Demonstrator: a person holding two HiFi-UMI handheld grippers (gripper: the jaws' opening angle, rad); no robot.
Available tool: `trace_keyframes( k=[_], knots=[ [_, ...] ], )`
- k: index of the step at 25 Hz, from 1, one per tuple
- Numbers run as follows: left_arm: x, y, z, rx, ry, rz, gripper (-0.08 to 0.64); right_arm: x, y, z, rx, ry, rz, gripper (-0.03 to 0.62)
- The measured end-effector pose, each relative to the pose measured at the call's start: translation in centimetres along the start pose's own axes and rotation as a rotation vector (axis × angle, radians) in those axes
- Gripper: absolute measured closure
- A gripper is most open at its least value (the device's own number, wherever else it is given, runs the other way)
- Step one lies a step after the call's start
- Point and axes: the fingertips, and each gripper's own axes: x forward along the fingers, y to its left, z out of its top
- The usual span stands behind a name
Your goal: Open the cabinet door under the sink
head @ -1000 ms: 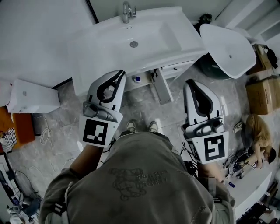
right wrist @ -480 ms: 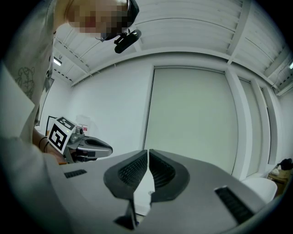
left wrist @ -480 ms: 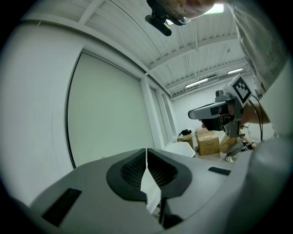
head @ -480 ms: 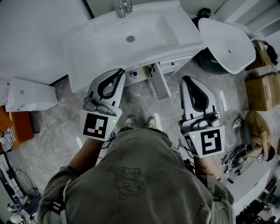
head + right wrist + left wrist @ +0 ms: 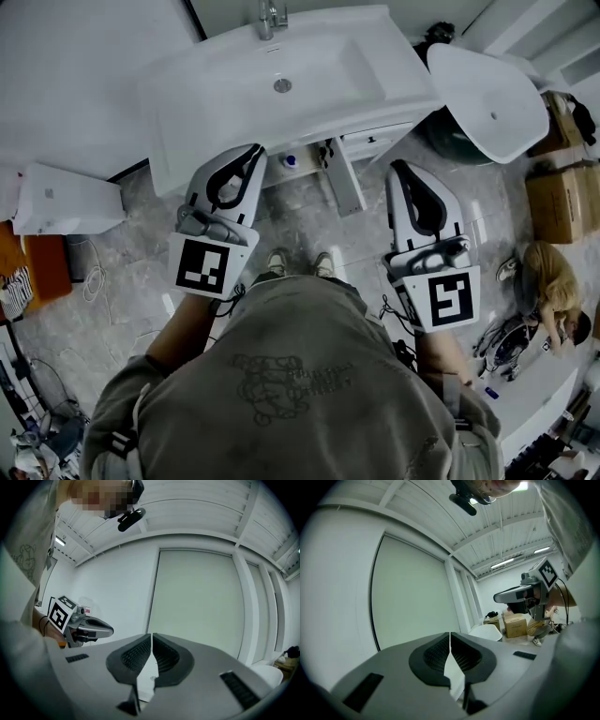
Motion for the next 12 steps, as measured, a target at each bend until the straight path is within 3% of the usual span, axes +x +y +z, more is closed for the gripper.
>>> trace_keyframes(
  k=[12],
  knots=[
    [0.0, -0.1, 1.5, 0.02, -0.008, 0.009, 0.537, -0.3, -0.7, 0.7, -0.01, 0.004, -0.004, 0.558]
  ],
)
